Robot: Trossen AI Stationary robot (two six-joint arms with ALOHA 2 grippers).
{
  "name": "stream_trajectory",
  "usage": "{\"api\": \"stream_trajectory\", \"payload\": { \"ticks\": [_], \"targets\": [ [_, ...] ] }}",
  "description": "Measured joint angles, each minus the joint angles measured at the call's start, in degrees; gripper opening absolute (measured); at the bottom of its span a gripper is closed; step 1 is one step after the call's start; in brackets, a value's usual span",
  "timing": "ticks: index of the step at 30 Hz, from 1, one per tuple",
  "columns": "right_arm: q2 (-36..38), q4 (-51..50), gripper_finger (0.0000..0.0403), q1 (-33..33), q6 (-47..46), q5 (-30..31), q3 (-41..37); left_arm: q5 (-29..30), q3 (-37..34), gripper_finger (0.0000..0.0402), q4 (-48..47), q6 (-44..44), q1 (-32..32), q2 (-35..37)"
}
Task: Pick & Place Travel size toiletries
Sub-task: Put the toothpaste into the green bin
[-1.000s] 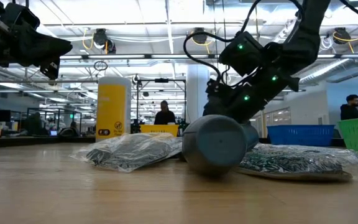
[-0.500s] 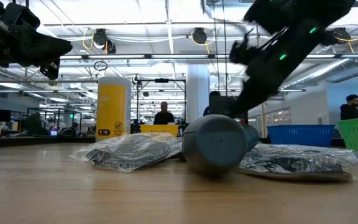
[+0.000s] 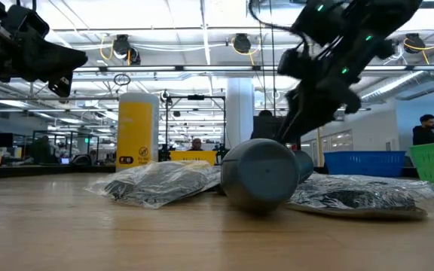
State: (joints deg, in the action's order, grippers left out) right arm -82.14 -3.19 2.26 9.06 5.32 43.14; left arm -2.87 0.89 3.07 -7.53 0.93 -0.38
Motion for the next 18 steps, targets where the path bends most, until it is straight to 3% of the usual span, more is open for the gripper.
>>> {"api": "stream_trajectory", "payload": {
  "ticks": [4, 8, 12, 18],
  "targets": [
    [-5.77, 4.09, 0.0227, 4.39, 10.77, -6.17, 0.00, 0.01, 0.00, 0.0024, -0.07, 0.30, 0.00, 0.01],
    [-10.38, 7.72, 0.0236, 6.76, 14.59, -7.15, 0.02, 0.02, 0.00, 0.0024, -0.17, 1.03, 0.00, 0.00],
    [-13.71, 9.47, 0.0191, 7.95, 15.69, -8.91, 0.04, 0.03, 0.00, 0.0024, -0.36, 1.06, 0.00, 0.00],
    [-13.32, 8.77, 0.0063, 6.82, 12.44, -8.45, 0.09, 0.03, 0.00, 0.0024, -0.35, 1.06, 0.00, 0.00]
  ]
}}
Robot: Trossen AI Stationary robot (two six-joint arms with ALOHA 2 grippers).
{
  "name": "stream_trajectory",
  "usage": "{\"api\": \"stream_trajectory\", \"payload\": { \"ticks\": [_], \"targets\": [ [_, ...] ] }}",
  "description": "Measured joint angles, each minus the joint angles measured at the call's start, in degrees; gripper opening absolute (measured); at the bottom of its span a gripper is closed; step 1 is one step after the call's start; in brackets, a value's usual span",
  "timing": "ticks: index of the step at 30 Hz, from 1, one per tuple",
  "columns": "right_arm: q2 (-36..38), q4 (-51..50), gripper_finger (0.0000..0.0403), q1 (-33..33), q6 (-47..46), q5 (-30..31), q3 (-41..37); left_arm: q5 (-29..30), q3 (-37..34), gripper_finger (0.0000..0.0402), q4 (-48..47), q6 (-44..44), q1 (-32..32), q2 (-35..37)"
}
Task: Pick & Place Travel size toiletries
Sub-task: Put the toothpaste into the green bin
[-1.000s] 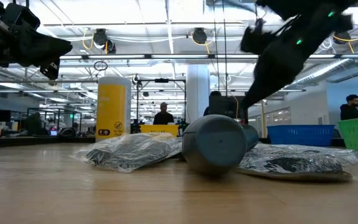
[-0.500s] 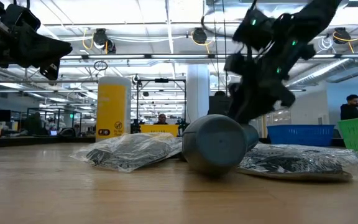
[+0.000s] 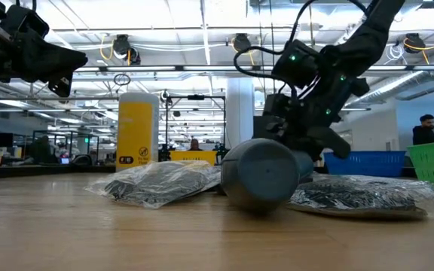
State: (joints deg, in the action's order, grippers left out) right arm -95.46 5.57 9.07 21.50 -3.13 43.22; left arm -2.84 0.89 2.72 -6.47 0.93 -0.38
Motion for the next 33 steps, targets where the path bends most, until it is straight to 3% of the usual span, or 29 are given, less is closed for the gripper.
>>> {"api": "stream_trajectory", "payload": {
  "ticks": [2, 6, 10, 15, 20, 25, 33],
  "targets": [
    [2.32, -1.97, 0.0027, -1.59, -4.55, 0.75, -0.07, -0.01, 0.00, 0.0024, 0.00, -0.05, -0.02, 0.00],
    [9.26, -10.49, 0.0028, -8.52, -17.18, 9.90, 0.04, -0.01, 0.00, 0.0024, 0.00, -0.05, 0.00, 0.00],
    [17.15, -33.72, 0.0044, -17.92, -36.86, 16.35, 3.00, -0.01, 0.00, 0.0024, 0.00, -0.30, 0.00, 0.00],
    [24.49, -61.40, 0.0026, -29.71, -65.31, 10.48, 9.53, -0.03, 0.00, 0.0024, 0.19, -1.15, 0.00, 0.01],
    [29.32, -75.88, 0.0025, -37.51, -90.31, 2.18, 13.13, -0.03, 0.00, 0.0024, 0.41, -1.41, -0.01, 0.01],
    [30.35, -83.85, 0.0038, -40.08, -104.49, 0.01, 9.77, -0.03, 0.00, 0.0024, 0.44, -2.03, 0.00, 0.01],
    [30.38, -75.98, 0.0056, -35.81, -105.28, 0.41, -1.20, -0.05, 0.00, 0.0024, 0.44, -3.33, 0.00, 0.00]
  ]
}}
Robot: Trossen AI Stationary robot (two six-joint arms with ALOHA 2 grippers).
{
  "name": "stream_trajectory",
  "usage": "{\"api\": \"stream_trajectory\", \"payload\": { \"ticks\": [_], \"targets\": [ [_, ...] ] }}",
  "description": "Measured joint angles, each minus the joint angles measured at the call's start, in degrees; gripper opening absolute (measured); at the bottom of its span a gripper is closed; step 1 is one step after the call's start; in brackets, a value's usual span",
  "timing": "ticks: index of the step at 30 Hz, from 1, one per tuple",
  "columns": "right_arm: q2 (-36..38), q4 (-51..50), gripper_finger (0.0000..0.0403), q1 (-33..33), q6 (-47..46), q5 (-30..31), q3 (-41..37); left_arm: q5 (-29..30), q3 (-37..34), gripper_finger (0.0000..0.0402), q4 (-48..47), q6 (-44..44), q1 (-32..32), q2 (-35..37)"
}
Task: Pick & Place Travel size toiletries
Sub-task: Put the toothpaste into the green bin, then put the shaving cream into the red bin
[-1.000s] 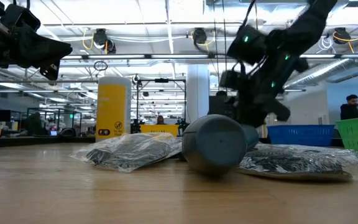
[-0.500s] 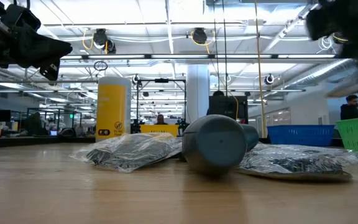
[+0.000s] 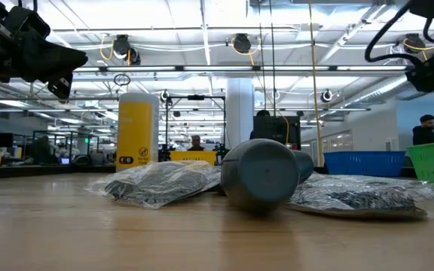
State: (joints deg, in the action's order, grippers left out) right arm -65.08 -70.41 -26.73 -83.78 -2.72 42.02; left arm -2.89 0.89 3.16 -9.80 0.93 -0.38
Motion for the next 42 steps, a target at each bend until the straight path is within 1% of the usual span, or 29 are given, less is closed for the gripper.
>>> {"api": "stream_trajectory", "payload": {
  "ticks": [3, 6, 9, 12, 15, 19, 22, 25, 27, 30, 32, 34, 36, 39, 42],
  "targets": [
    [-0.27, 0.13, 0.0081, 1.19, 0.88, 1.29, -0.24, -0.01, 0.00, 0.0024, 0.00, 0.06, 0.00, 0.00],
    [0.35, 0.22, 0.0116, 1.22, 2.73, 6.51, 0.44, -0.01, 0.00, 0.0024, 0.03, 0.02, -0.02, 0.00],
    [1.37, 0.15, 0.0153, 1.63, 3.25, 8.73, 0.86, -0.01, 0.00, 0.0024, 0.07, 0.42, 0.00, 0.00],
    [2.59, 0.36, 0.0185, 0.75, 2.72, 10.56, 0.87, -0.05, 0.00, 0.0024, 0.07, 0.37, 0.00, 0.00],
    [3.26, 1.29, 0.0208, -0.65, 2.70, 12.04, 0.85, -0.07, 0.00, 0.0024, -0.02, 0.30, -0.01, 0.01],
    [3.99, 3.94, 0.0222, -2.73, 3.48, 14.82, 1.13, -0.08, 0.00, 0.0024, 0.04, 0.30, -0.01, 0.00],
    [4.40, 5.12, 0.0222, -4.05, 5.78, 17.81, 2.51, -0.09, 0.00, 0.0024, 0.04, 0.25, 0.00, 0.00],
    [5.73, 9.27, 0.0216, -4.31, 9.52, 18.03, 3.28, -0.10, 0.00, 0.0024, 0.02, 0.10, 0.00, 0.00],
    [6.61, 14.72, 0.0212, -4.15, 14.23, 18.00, 3.28, -0.09, 0.00, 0.0024, 0.18, 0.38, 0.00, 0.02],
    [7.11, 26.07, 0.0211, -4.12, 24.65, 18.30, 3.27, -0.07, -0.04, 0.0024, 1.92, 0.61, 0.00, 0.00],
    [7.10, 35.84, 0.0211, -4.16, 32.93, 19.46, 2.57, -0.07, -0.04, 0.0024, 4.23, 0.88, 0.00, 0.02],
    [7.13, 47.80, 0.0210, -4.14, 42.55, 21.35, 0.55, -0.09, -0.04, 0.0024, 6.69, 1.10, -0.14, 0.00],
    [7.08, 60.57, 0.0210, -4.10, 52.48, 22.46, -2.85, -0.08, -0.04, 0.0024, 9.41, 2.06, -0.86, 0.02],
    [7.07, 81.48, 0.0210, -4.13, 66.16, 22.17, -10.13, -0.07, -0.04, 0.0024, 12.63, 4.64, -2.77, -0.09],
    [6.34, 101.38, 0.0210, -3.89, 74.66, 22.21, -18.92, -0.04, -0.02, 0.0024, 17.21, 6.94, -5.06, -2.04]
  ]
}}
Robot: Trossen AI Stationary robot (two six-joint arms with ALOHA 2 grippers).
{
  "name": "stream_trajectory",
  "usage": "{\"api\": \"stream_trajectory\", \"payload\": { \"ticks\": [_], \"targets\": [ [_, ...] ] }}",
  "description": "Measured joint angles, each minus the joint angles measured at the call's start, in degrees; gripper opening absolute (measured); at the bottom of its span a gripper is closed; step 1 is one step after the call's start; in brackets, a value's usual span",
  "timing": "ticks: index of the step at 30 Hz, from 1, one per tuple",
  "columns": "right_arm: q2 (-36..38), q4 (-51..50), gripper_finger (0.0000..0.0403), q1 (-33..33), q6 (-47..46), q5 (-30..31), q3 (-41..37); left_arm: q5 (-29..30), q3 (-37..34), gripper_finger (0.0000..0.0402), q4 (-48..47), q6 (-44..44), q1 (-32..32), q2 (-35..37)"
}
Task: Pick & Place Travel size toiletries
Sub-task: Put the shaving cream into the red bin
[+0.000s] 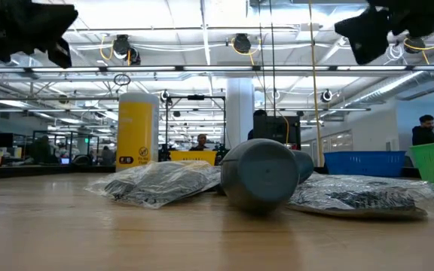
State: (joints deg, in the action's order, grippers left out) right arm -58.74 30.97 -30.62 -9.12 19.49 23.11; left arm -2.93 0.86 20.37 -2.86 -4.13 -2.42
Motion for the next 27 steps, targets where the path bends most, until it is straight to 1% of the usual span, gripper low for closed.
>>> {"api": "stream_trajectory", "payload": {
  "ticks": [2, 3, 5, 8, 11, 13, 16, 19, 23, 27],
  "targets": [
    [-1.22, 10.55, 0.0210, 1.18, 2.69, 0.12, -5.05, 1.28, 0.00, 0.0024, 3.65, 1.09, -1.54, -2.78],
    [-2.00, 14.54, 0.0210, 1.92, 3.09, 0.42, -7.03, 2.95, 0.00, 0.0024, 5.61, 1.32, -2.47, -4.84],
    [-4.09, 18.62, 0.0210, 3.10, 3.16, 2.91, -9.58, 7.07, 0.00, 0.0024, 8.97, 1.38, -3.98, -9.38],
    [-7.96, 19.31, 0.0210, 4.49, 3.44, 6.04, -10.18, 12.86, 0.01, 0.0024, 15.35, 1.55, -5.77, -18.68],
    [-12.45, 19.36, 0.0210, 5.84, 3.84, 6.04, -8.45, 16.35, 1.06, 0.0024, 20.88, 0.30, -6.68, -29.14],
    [-15.23, 19.47, 0.0210, 6.37, 3.86, 6.03, -7.21, 18.01, 3.15, 0.0023, 22.44, -0.88, -6.98, -36.01],
    [-19.11, 19.38, 0.0215, 6.72, 3.82, 6.02, -5.91, 19.41, 7.72, 0.0024, 21.18, -3.13, -6.98, -45.67],
    [-21.66, 19.75, 0.0232, 6.72, 3.20, 5.98, -5.37, 19.48, 13.22, 0.0023, 17.67, -3.44, -6.98, -53.98],
    [-23.73, 20.36, 0.0260, 6.66, 2.24, 5.98, -5.33, 19.46, 20.19, 0.0024, 11.17, -3.03, -6.98, -62.01],
    [-25.51, 22.61, 0.0277, 6.66, 2.72, 5.93, -5.30, 19.45, 25.29, 0.0024, 9.94, -1.88, -6.92, -68.63]
  ]
}}
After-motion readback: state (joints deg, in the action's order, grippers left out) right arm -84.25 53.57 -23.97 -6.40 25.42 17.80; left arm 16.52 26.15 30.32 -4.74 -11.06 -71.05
